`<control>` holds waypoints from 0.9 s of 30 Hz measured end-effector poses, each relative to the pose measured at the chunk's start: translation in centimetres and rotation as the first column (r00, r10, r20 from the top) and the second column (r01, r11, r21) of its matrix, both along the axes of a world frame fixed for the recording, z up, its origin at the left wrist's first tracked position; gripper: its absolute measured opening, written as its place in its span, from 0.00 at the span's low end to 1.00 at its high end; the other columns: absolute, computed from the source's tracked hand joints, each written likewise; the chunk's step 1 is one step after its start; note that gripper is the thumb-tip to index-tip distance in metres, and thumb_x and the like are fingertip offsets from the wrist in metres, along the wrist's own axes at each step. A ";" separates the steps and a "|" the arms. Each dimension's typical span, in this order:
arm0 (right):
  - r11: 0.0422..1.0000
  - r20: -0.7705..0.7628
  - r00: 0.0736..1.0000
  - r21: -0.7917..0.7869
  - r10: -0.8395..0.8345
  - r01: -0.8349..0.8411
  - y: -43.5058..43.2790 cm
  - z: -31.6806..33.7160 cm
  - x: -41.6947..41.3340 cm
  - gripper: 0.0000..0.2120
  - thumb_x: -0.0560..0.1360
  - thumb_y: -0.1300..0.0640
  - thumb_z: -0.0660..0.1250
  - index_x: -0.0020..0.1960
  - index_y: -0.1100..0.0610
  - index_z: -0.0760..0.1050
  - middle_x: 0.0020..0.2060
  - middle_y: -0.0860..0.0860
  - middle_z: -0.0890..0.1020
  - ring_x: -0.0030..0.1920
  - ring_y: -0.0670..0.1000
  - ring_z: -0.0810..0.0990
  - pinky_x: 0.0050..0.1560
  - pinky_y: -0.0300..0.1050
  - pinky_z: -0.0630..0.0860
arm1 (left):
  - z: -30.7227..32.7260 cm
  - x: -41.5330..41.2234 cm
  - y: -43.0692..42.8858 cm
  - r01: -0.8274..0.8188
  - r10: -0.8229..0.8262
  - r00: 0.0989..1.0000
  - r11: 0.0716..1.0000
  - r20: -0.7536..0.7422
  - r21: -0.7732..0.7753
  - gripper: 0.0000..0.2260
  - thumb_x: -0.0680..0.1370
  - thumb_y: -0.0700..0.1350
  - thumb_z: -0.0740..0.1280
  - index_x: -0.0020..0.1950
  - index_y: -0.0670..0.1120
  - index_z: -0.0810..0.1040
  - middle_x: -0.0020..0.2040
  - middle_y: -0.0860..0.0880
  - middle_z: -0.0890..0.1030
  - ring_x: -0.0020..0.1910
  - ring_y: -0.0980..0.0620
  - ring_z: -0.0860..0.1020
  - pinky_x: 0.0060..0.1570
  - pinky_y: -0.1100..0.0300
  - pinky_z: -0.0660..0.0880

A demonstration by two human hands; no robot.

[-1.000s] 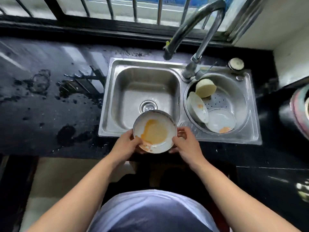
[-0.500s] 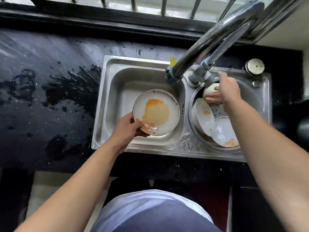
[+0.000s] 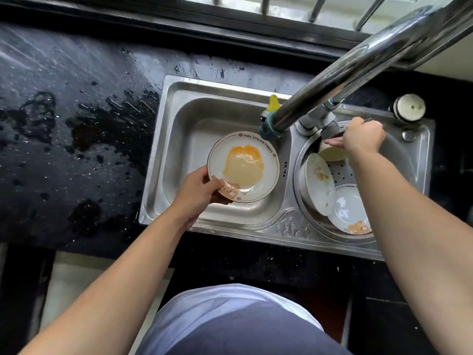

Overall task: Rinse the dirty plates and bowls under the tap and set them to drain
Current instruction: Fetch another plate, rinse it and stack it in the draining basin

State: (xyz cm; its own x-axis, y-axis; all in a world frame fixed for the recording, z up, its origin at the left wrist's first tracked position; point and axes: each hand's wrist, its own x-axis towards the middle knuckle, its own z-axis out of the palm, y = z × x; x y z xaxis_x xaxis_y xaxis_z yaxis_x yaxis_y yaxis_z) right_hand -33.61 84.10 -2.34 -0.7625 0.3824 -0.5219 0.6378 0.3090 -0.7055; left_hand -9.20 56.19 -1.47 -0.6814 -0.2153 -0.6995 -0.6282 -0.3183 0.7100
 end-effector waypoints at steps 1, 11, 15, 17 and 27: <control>1.000 -0.001 1.000 -0.017 -0.008 0.008 0.0 -0.1 0.2 0.12 0.83 0.58 0.58 0.41 0.58 0.68 0.42 0.64 0.80 0.38 0.59 0.87 0.39 0.51 0.86 | 0.0 0.0 0.0 -0.007 0.007 1.000 1.000 0.004 0.003 0.05 0.81 0.31 0.66 0.49 0.39 0.79 0.40 0.43 0.88 0.37 0.42 0.87 0.36 0.53 0.85; 0.977 0.018 0.993 0.179 0.118 -0.119 -2.4 3.2 5.7 0.17 0.76 0.47 0.59 0.55 0.59 0.76 0.53 0.56 0.84 0.39 0.50 0.87 0.42 0.44 0.83 | -0.6 0.0 -0.6 -0.036 0.036 0.999 0.999 -0.002 0.034 0.05 0.80 0.33 0.66 0.53 0.39 0.79 0.46 0.40 0.89 0.43 0.39 0.88 0.40 0.52 0.86; 0.743 -0.285 0.698 0.400 0.657 -0.536 -6.8 6.0 14.4 0.12 0.75 0.58 0.63 0.53 0.58 0.82 0.50 0.52 0.84 0.50 0.51 0.82 0.53 0.42 0.78 | -0.7 -0.2 -0.8 -0.045 0.045 0.999 0.999 0.008 0.017 0.07 0.80 0.32 0.67 0.56 0.39 0.80 0.49 0.36 0.87 0.44 0.37 0.87 0.42 0.49 0.86; 0.525 -0.243 0.470 0.488 0.849 -0.697 -9.4 6.5 17.6 0.11 0.75 0.57 0.65 0.51 0.57 0.84 0.53 0.51 0.85 0.53 0.52 0.83 0.50 0.47 0.79 | -0.7 -0.3 -0.8 -0.048 0.048 0.999 0.999 0.016 0.000 0.07 0.80 0.32 0.66 0.56 0.39 0.80 0.48 0.36 0.87 0.42 0.39 0.87 0.40 0.51 0.86; -0.043 0.065 -0.019 0.403 0.998 -0.914 -15.7 4.5 17.5 0.23 0.79 0.55 0.56 0.71 0.62 0.70 0.77 0.60 0.66 0.76 0.60 0.64 0.72 0.58 0.66 | -0.4 -0.8 -0.4 0.023 -0.023 0.999 1.000 -0.046 -0.018 0.10 0.81 0.32 0.64 0.54 0.45 0.81 0.37 0.49 0.87 0.34 0.54 0.83 0.35 0.61 0.81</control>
State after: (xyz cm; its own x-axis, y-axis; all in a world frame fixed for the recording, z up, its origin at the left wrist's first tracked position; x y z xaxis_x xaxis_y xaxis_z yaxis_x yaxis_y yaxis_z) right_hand -16.10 68.37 2.18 -0.5465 -0.7503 -0.3720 -0.5799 0.6595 -0.4783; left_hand -9.98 55.81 -1.88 -0.7180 -0.2110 -0.6633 -0.6015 -0.2915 0.7438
